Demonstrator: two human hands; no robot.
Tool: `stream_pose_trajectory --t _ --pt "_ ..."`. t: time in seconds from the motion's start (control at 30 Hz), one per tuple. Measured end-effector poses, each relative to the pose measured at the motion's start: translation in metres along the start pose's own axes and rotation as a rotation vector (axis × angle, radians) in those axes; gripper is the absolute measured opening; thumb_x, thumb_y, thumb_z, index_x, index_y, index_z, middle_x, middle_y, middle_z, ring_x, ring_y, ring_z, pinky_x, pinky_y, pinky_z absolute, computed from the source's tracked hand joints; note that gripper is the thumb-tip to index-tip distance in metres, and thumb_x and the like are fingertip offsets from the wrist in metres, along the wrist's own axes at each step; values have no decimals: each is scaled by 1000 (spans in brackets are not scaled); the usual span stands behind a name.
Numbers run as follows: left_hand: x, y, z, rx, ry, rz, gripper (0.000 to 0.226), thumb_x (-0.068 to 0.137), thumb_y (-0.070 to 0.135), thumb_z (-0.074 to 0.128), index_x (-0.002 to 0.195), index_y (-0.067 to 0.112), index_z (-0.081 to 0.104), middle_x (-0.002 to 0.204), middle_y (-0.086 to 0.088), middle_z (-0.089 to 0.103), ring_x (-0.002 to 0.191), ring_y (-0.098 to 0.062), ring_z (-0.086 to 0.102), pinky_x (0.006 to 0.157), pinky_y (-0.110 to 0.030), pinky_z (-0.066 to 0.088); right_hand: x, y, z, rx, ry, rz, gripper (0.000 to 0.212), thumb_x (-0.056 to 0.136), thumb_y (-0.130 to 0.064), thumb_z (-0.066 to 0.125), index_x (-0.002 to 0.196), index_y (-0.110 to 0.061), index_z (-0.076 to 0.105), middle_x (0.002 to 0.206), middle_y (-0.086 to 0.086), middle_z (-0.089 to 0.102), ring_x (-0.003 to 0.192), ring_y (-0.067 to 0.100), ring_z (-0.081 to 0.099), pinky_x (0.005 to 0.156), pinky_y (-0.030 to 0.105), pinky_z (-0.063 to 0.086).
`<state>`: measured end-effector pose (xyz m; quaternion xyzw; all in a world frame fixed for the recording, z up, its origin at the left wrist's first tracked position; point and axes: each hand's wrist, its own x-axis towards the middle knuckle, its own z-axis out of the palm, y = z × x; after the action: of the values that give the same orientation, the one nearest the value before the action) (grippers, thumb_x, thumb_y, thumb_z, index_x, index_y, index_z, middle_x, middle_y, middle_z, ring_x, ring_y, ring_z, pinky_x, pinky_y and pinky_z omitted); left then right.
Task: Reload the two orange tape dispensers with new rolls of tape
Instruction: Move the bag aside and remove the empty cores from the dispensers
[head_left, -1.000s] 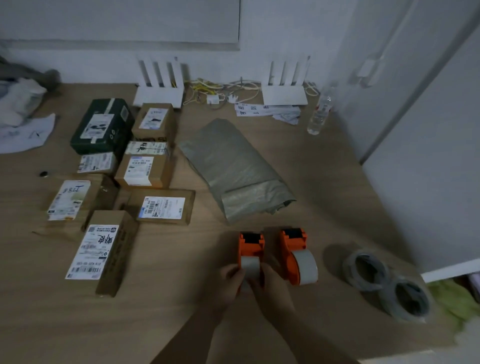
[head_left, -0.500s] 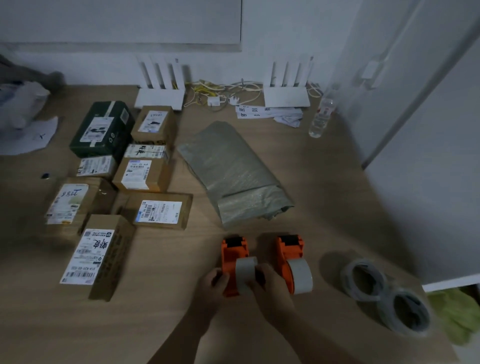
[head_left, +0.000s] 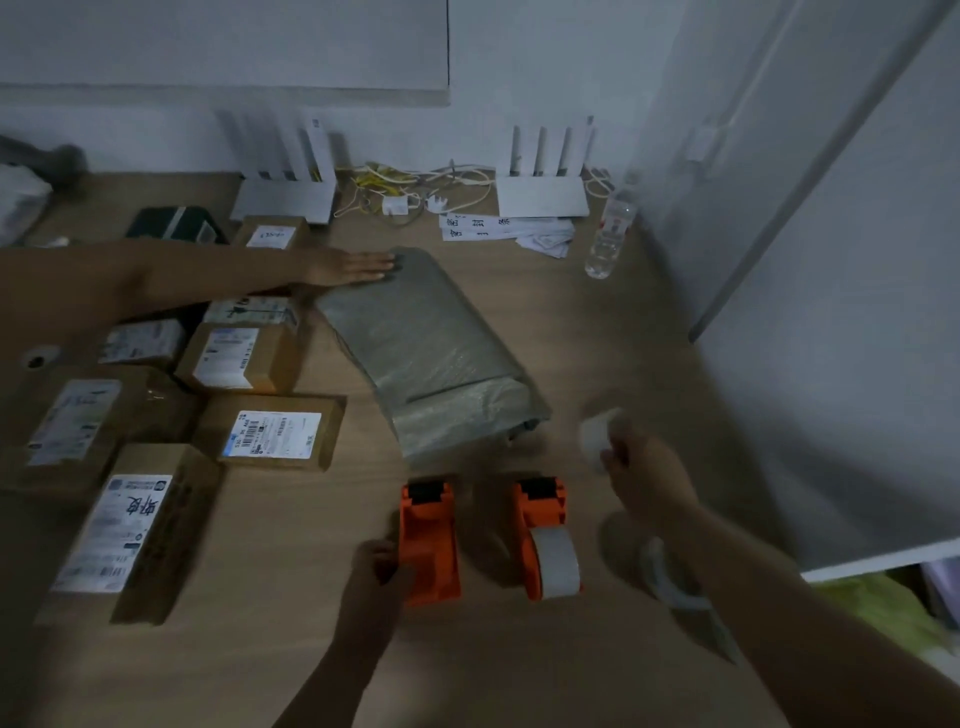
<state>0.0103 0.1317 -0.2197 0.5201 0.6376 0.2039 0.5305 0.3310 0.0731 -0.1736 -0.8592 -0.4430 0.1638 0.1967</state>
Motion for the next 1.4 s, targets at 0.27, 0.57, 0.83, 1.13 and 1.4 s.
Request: stream_pose_trajectory --t 0.27,0.57,0.83,1.13,1.4 --pt "-13 37 39 202 150 264 29 71 0 63 81 27 58 86 6 55 80 -15 57 71 -35 50 31 79 2 -450 -151 -96 34 87 -15 51 119 -23 59 120 8 62 113 33 56 81 39 51" --pt "-24 47 109 109 -312 -57 16 96 18 55 104 8 64 94 -7 68 79 -11 63 62 -18 45 41 81 27 -525 -247 -165 23 86 -12 51 107 -13 61 114 12 59 111 34 54 79 39 49" --pt "-19 40 123 -37 -339 -282 22 93 24 61 103 8 70 98 -11 69 92 -25 67 83 -40 58 4 53 33 -102 -17 -183 27 85 -21 67 109 -12 65 111 14 63 98 35 60 82 39 52" --pt "-28 51 122 -44 -404 -251 16 97 27 53 87 27 65 101 -7 68 99 -24 67 97 -49 54 -73 3 71 548 -312 436 28 83 -40 66 89 -13 72 84 4 73 81 20 69 76 43 58" --pt "-30 56 111 -21 -450 -154 13 98 36 48 95 35 61 104 1 67 100 -17 64 100 -46 52 -77 -8 64 657 -246 440 19 84 -32 68 89 -14 72 85 4 74 81 21 69 74 42 57"
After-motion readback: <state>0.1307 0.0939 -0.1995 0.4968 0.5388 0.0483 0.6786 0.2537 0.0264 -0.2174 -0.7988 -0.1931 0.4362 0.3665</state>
